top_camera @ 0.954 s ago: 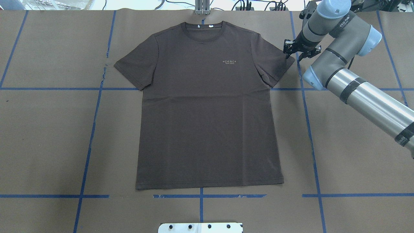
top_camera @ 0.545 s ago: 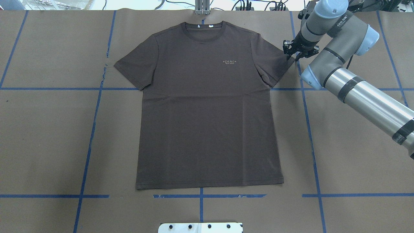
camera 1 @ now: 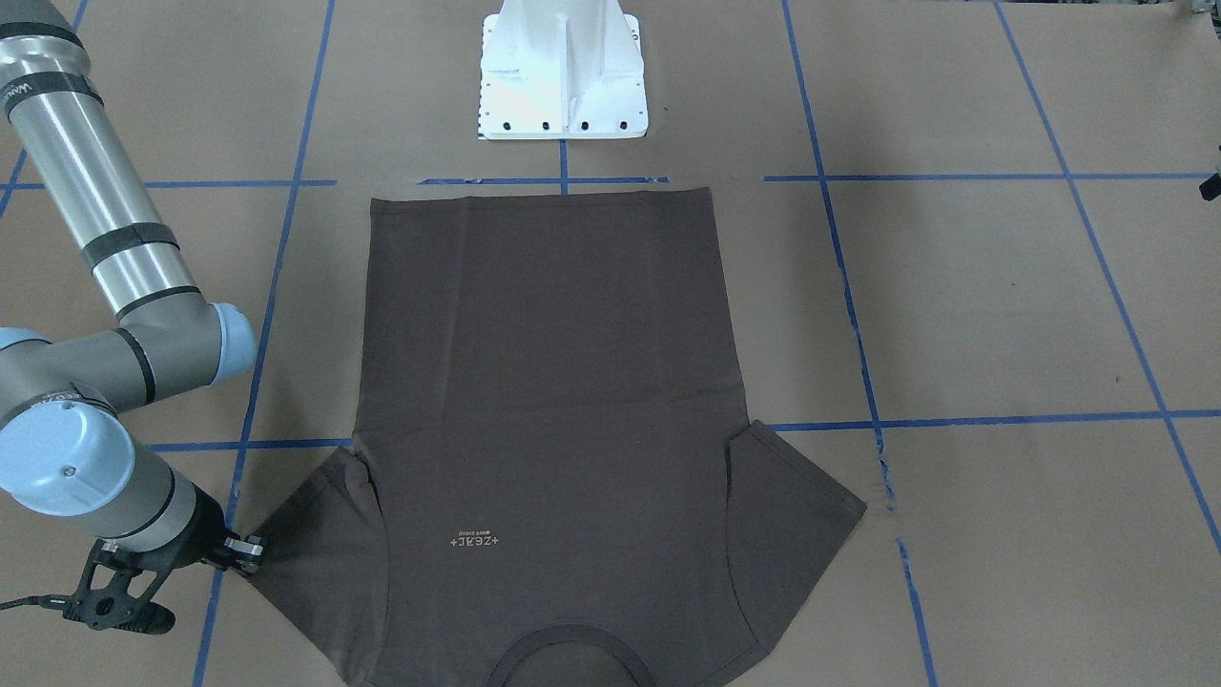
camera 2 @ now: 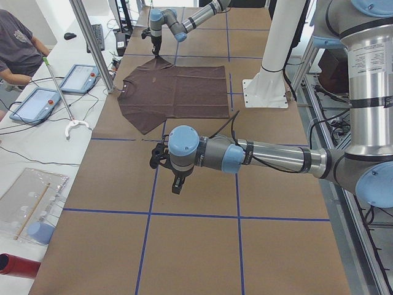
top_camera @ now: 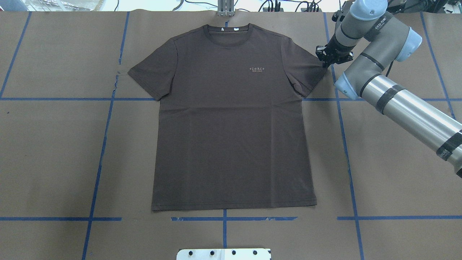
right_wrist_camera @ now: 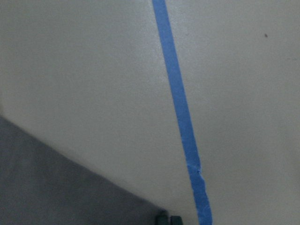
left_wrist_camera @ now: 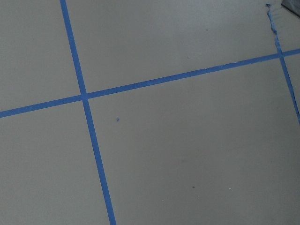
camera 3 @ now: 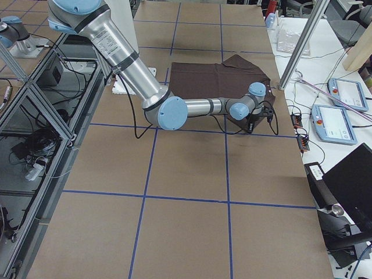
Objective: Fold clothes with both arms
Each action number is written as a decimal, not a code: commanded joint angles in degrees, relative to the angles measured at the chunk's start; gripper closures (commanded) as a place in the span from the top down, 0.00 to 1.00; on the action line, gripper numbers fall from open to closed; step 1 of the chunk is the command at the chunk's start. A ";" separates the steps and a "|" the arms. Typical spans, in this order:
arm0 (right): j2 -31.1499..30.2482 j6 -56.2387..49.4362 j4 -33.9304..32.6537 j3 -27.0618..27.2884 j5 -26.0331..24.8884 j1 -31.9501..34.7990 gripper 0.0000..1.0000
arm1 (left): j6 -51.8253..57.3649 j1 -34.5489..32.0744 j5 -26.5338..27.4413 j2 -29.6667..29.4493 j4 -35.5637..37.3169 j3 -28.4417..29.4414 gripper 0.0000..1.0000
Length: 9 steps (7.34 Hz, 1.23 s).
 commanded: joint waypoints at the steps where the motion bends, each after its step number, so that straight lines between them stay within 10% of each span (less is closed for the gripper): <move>1: 1.11 0.06 0.00 1.68 0.12 -0.05 0.00 | 0.04 0.04 -0.06 0.00 0.00 -0.18 1.00; 9: 12.00 8.93 -0.18 -3.20 -11.82 -8.92 0.00 | 0.13 -0.23 -0.06 0.53 0.00 -1.49 1.00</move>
